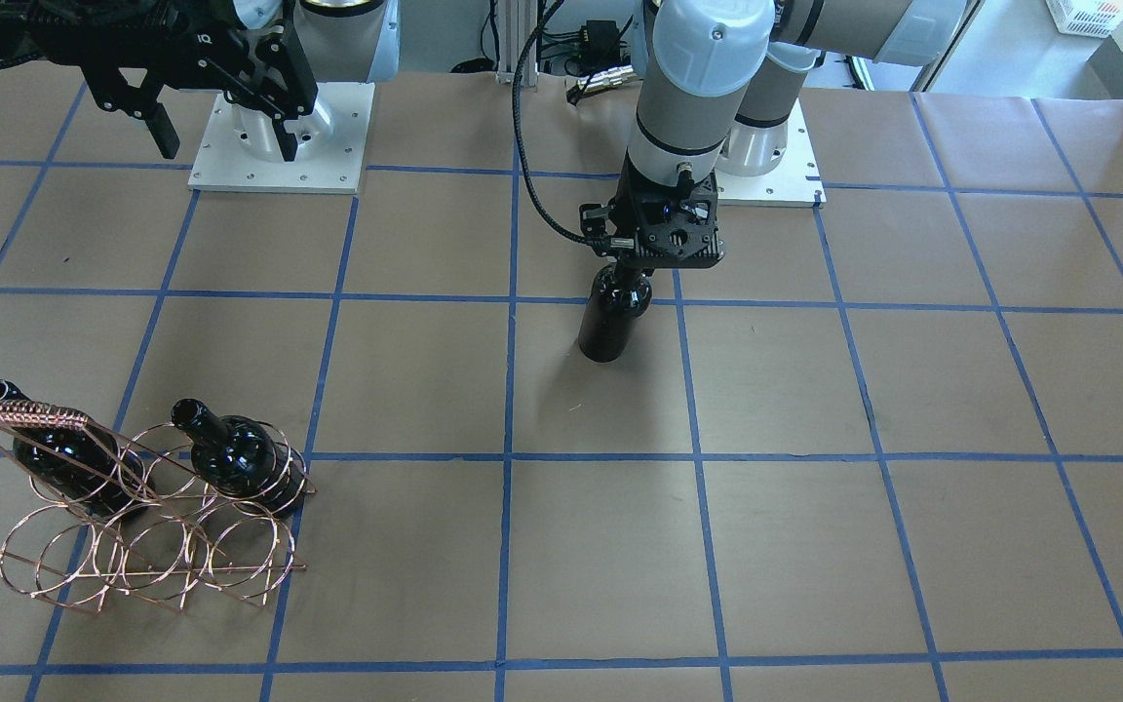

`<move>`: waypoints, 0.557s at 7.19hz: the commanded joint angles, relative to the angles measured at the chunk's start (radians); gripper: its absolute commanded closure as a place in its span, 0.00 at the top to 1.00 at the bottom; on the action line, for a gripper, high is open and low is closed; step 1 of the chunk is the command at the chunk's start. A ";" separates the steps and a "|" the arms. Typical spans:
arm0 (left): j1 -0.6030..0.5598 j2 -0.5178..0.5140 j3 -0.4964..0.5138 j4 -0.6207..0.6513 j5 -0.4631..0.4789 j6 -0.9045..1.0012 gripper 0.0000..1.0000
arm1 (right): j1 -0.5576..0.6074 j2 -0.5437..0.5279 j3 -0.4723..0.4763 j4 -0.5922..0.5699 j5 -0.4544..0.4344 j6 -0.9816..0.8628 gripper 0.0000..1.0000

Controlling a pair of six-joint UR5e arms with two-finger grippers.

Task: Place wine into wine basket
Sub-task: 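Stand the bottle upright on the table and open the left gripper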

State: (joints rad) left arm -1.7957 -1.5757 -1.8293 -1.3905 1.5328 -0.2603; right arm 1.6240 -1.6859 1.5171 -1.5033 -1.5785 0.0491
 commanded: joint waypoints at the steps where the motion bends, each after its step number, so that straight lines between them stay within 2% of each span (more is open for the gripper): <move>1: -0.002 -0.001 0.004 -0.005 -0.002 -0.001 0.84 | -0.001 0.000 0.000 0.000 0.000 0.000 1.00; 2: -0.002 -0.003 0.004 -0.007 0.000 -0.001 1.00 | 0.000 0.000 0.000 0.000 0.000 0.000 1.00; 4: -0.002 -0.003 0.024 -0.037 0.000 -0.001 1.00 | 0.000 0.000 0.000 0.000 0.000 0.000 1.00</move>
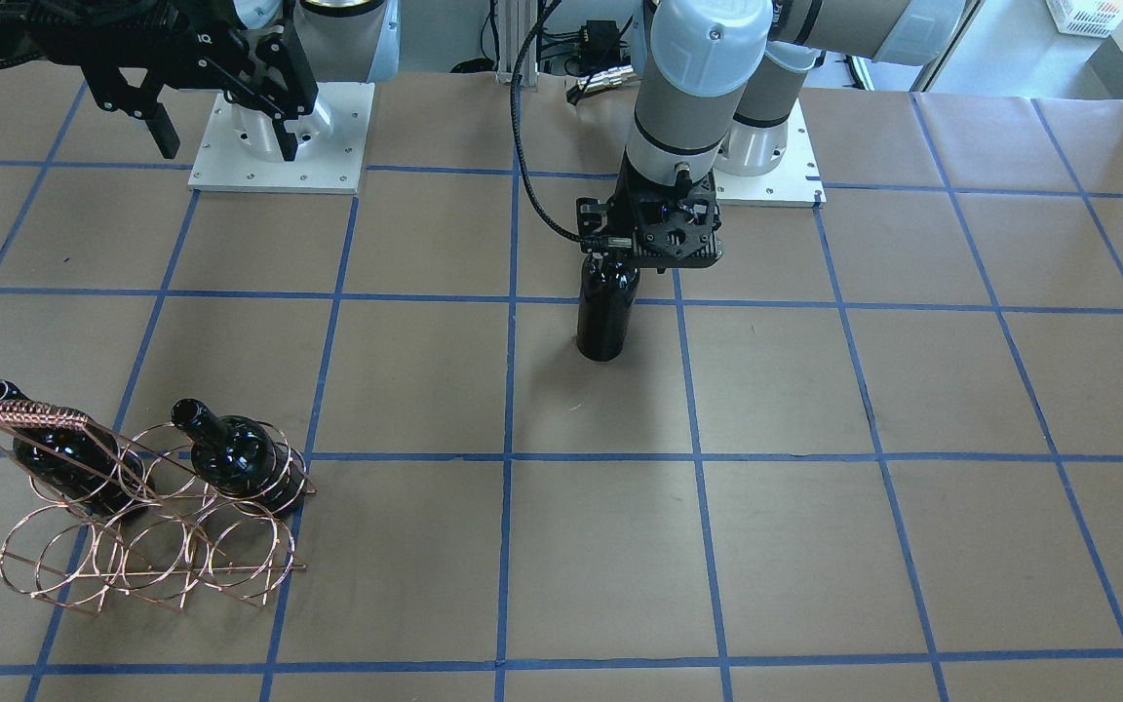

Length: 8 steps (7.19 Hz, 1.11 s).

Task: Place wine into wine basket
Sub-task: 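Stand the bottle upright on the table and open the left gripper, then raise the left gripper away while the right gripper lifts off the rack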

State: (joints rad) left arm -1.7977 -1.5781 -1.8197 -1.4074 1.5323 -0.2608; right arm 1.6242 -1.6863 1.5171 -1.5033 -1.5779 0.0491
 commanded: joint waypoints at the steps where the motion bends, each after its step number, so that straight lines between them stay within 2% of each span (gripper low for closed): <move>1: 0.001 0.003 0.060 -0.091 0.009 0.000 1.00 | 0.000 -0.001 0.000 0.000 -0.001 0.000 1.00; 3: 0.024 0.006 0.201 -0.214 0.014 0.000 1.00 | 0.000 -0.001 0.000 0.000 0.001 0.002 1.00; 4: 0.070 0.003 0.265 -0.205 0.012 0.008 1.00 | 0.000 -0.001 0.000 0.000 0.001 0.002 1.00; 6: 0.222 0.001 0.322 -0.200 0.101 0.113 1.00 | -0.001 0.000 0.000 0.000 0.018 0.002 1.00; 7: 0.304 -0.003 0.333 -0.181 0.094 0.200 1.00 | 0.000 0.000 0.000 -0.003 0.077 0.002 1.00; 8: 0.372 -0.003 0.358 -0.180 0.100 0.298 1.00 | 0.002 0.004 0.000 -0.026 0.084 0.023 1.00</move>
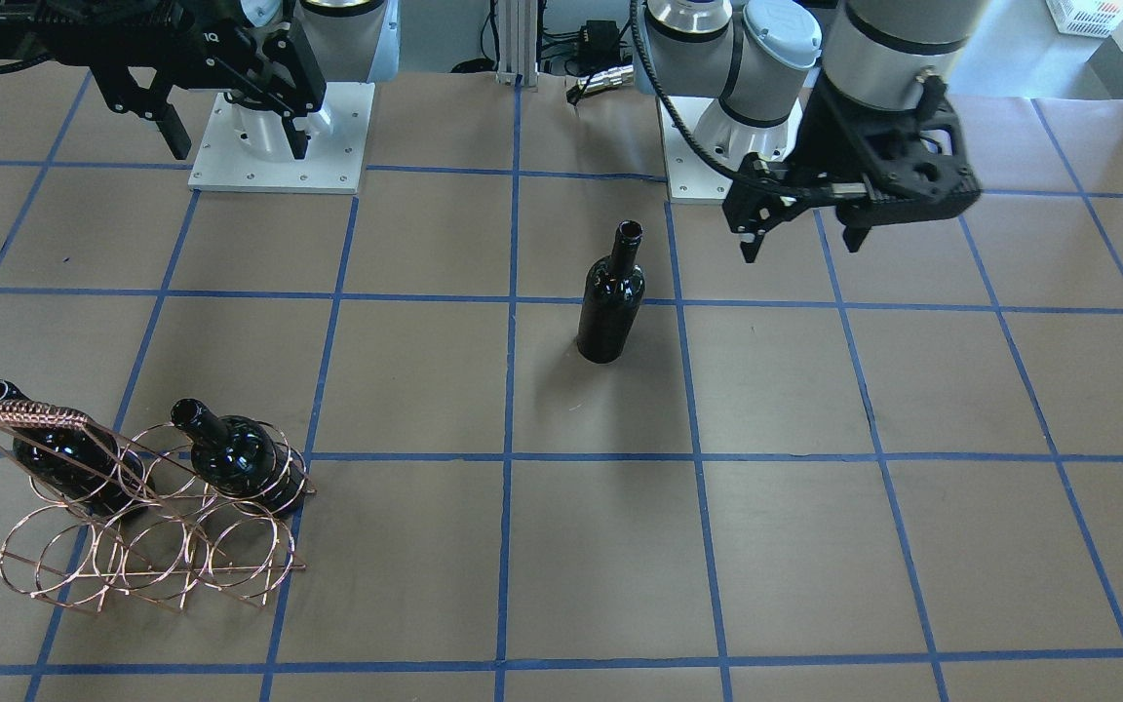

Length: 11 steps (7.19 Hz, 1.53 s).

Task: Place wine into wine basket
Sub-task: 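Raise the left gripper away while the right gripper lifts off the rack, then move the right gripper over the upright bottle's neck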

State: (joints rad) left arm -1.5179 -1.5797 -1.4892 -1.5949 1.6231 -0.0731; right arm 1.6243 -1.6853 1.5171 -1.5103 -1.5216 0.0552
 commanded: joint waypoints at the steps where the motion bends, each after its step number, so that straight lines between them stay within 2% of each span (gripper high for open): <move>1: 0.129 0.000 0.038 0.006 0.011 0.121 1.00 | 0.011 0.003 0.000 -0.016 0.017 0.100 1.00; 3: 0.139 -0.009 0.037 0.004 0.014 0.122 1.00 | 0.112 0.044 -0.003 -0.057 0.014 0.185 1.00; 6: 0.136 -0.010 0.032 0.003 0.000 0.121 1.00 | 0.282 0.160 -0.032 -0.198 0.003 0.394 1.00; 8: 0.127 -0.022 0.030 0.006 -0.015 0.118 1.00 | 0.398 0.251 -0.072 -0.205 -0.015 0.522 1.00; 10: 0.125 -0.025 0.027 0.007 -0.016 0.119 1.00 | 0.443 0.289 -0.094 -0.205 -0.025 0.548 1.00; 11: 0.124 -0.025 0.027 0.007 -0.028 0.118 1.00 | 0.504 0.315 -0.094 -0.205 -0.025 0.549 1.00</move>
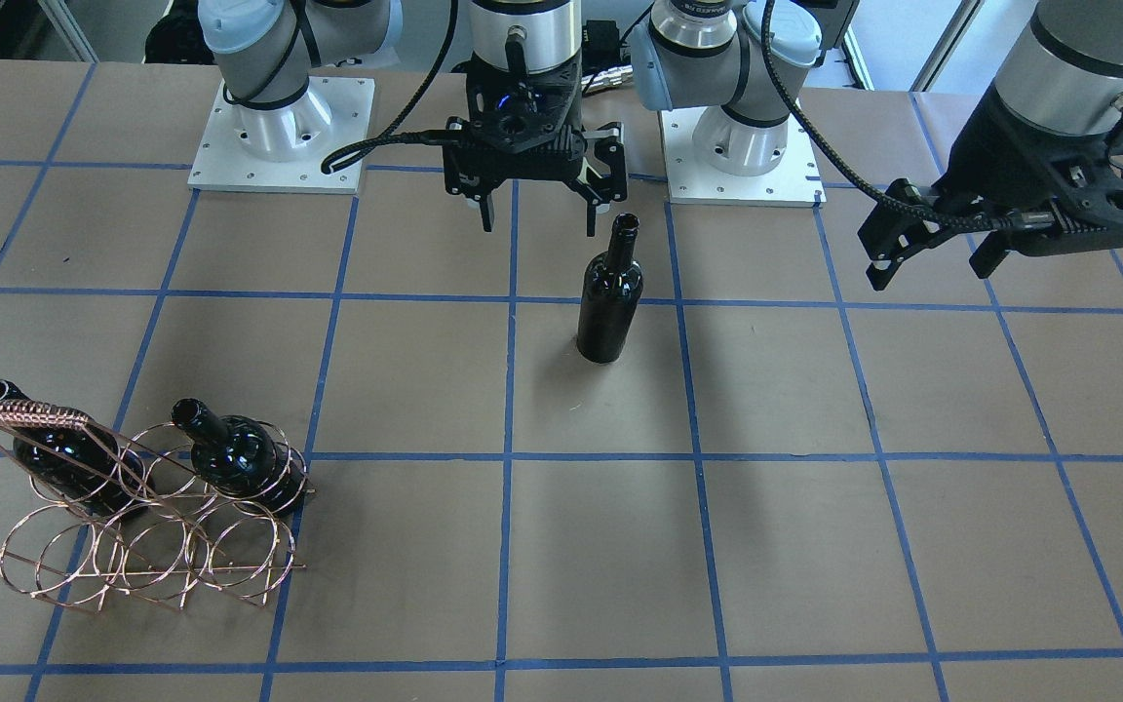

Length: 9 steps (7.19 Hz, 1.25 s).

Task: Place wine into wine basket
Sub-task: 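Move the right gripper over the upright bottle's neck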

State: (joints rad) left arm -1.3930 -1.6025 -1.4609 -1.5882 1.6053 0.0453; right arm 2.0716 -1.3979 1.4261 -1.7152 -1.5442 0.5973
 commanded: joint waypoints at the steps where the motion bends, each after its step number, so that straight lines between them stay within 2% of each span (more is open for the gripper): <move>1: -0.001 -0.002 -0.001 0.001 -0.033 -0.001 1.00 | 0.096 0.060 -0.004 0.002 0.010 0.007 1.00; 5: -0.018 0.001 -0.002 0.014 -0.116 0.001 1.00 | 0.159 0.112 0.007 0.003 0.012 0.006 0.96; 6: -0.023 0.001 -0.004 0.013 -0.199 -0.016 1.00 | 0.168 0.132 0.022 -0.001 0.012 0.004 0.89; 7: -0.023 -0.007 -0.006 0.014 -0.212 -0.001 1.00 | 0.174 0.135 0.031 -0.001 0.012 0.001 0.89; 9: -0.021 -0.008 -0.054 0.031 -0.168 0.014 1.00 | 0.174 0.137 0.031 -0.001 0.012 -0.004 0.62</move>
State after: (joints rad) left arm -1.4145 -1.6101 -1.4921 -1.5691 1.4115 0.0486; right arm 2.2445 -1.2633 1.4556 -1.7164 -1.5325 0.5970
